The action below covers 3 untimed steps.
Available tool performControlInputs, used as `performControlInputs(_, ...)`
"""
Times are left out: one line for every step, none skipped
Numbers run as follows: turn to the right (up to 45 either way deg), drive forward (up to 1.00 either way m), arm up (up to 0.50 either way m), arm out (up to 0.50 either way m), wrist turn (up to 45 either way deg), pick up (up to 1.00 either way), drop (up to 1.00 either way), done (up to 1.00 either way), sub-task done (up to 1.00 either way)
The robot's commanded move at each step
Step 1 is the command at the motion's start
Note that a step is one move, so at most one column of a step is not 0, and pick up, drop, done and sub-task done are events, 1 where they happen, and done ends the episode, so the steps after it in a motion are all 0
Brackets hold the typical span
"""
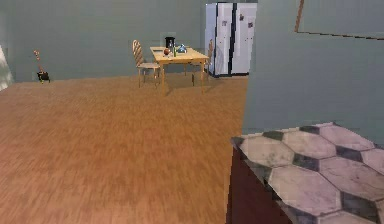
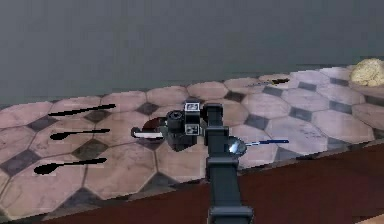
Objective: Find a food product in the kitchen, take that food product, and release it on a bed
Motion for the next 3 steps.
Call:
performControlInputs(0.0, 0.00, 0.10, 0.00, 0.0, 0.00, 0.00, 0.00, 0.00)
performControlInputs(0.0, 0.00, 0.02, 0.00, 0.0, 0.00, 0.00, 0.00, 0.00)
performControlInputs(0.0, 0.00, 0.00, 0.00, -45.0, 0.00, 0.00, 0.00, 0.00)
